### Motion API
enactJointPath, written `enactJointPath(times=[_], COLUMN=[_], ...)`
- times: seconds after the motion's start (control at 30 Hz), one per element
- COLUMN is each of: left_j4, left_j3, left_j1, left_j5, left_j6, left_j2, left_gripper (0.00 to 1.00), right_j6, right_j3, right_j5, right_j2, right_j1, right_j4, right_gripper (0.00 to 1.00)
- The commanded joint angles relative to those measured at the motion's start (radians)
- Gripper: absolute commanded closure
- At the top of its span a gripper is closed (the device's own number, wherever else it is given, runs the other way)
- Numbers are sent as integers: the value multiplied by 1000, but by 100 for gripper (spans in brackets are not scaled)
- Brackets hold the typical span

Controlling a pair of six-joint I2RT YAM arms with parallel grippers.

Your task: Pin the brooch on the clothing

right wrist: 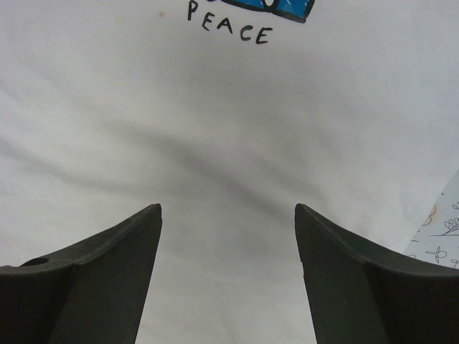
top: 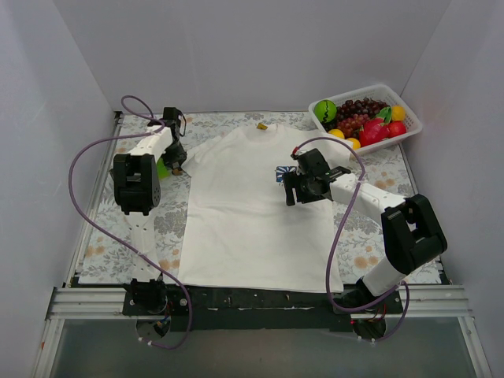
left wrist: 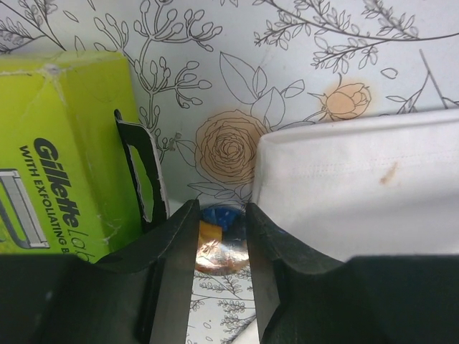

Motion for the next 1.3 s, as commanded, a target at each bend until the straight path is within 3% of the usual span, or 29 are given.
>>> enactJointPath(times=[0.0, 0.27, 0.63, 1.27], left_j4=[-1, -36, 50, 70], left_j3=[-42, -126, -482, -770], left_j1=[3, -17, -42, -77], left_j5=[-2, -13, 11, 62], left_j6=[12, 17, 21, -5], left_j2=[-17, -38, -222, -486], left_gripper=[68, 67, 66, 64], right_j6=[-13, -18, -21, -5], right_j3=[-2, -6, -22, 20], right_j5=[0, 0, 0, -31], right_j2=[-12, -39, -59, -42], right_j1=[5, 3, 2, 79], right_j4=[16, 11, 4, 14], right_gripper=[18, 18, 18, 18])
